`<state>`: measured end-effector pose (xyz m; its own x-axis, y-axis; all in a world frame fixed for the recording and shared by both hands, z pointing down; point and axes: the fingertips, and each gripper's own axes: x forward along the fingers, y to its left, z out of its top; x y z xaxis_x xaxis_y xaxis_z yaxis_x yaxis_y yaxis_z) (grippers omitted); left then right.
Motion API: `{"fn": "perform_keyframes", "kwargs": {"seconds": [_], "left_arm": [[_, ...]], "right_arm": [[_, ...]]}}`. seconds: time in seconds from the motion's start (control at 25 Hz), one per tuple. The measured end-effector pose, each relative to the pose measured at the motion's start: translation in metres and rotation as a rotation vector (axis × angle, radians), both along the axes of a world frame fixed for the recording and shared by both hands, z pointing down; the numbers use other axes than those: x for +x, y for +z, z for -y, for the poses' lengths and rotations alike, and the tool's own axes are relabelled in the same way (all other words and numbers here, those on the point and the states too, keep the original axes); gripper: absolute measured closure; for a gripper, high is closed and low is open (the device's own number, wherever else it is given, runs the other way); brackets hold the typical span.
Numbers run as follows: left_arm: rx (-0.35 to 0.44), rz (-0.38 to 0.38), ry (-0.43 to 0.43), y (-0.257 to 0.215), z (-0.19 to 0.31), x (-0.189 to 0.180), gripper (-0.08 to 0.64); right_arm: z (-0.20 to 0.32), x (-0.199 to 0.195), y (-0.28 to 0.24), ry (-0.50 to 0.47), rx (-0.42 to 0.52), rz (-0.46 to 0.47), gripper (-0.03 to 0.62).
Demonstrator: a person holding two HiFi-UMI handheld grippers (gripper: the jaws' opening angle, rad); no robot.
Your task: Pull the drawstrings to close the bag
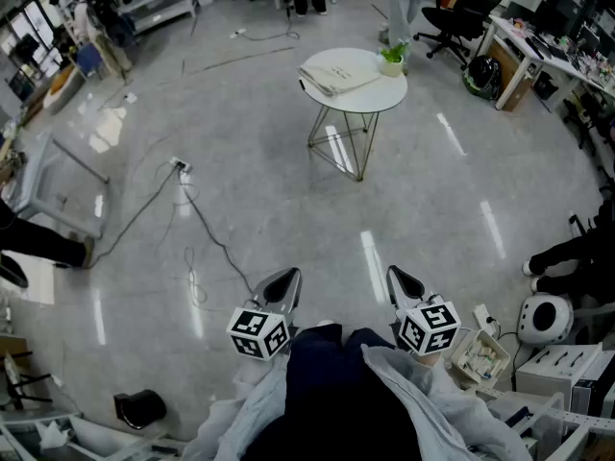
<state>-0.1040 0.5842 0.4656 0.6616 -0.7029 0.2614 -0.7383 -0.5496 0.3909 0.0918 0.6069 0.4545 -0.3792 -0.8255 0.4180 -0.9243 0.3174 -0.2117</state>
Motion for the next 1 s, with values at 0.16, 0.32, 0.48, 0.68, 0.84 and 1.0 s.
{"fn": "perform_keyframes", "kwargs": {"seconds": [0.16, 0.32, 0.48, 0.68, 0.84, 1.0], "left_arm": [[0.003, 0.005, -0.013, -0.001, -0.004, -0.009, 0.549], [0.019, 0.031, 0.01, -0.003, -0.006, -0.005, 0.549], [0.023, 0.037, 0.008, -0.005, -0.001, -0.004, 0.549], [0.02, 0.028, 0.018, -0.002, -0.003, 0.001, 0.549], [0.001, 0.015, 0.004, 0.003, -0.007, -0.008, 0.549], [-0.008, 0.009, 0.007, 0.003, -0.007, -0.014, 0.512]], "right_arm": [[-0.001, -0.011, -0.002, -0.014, 0.007, 0.007, 0.591], [0.0, -0.009, -0.006, -0.017, 0.037, 0.007, 0.591], [0.002, -0.018, -0.012, -0.041, 0.066, 0.026, 0.591], [0.002, -0.032, -0.005, -0.078, 0.05, 0.031, 0.591], [0.001, -0.05, 0.002, -0.113, 0.035, 0.031, 0.591], [0.001, -0.054, -0.005, -0.096, 0.055, 0.076, 0.589]]}}
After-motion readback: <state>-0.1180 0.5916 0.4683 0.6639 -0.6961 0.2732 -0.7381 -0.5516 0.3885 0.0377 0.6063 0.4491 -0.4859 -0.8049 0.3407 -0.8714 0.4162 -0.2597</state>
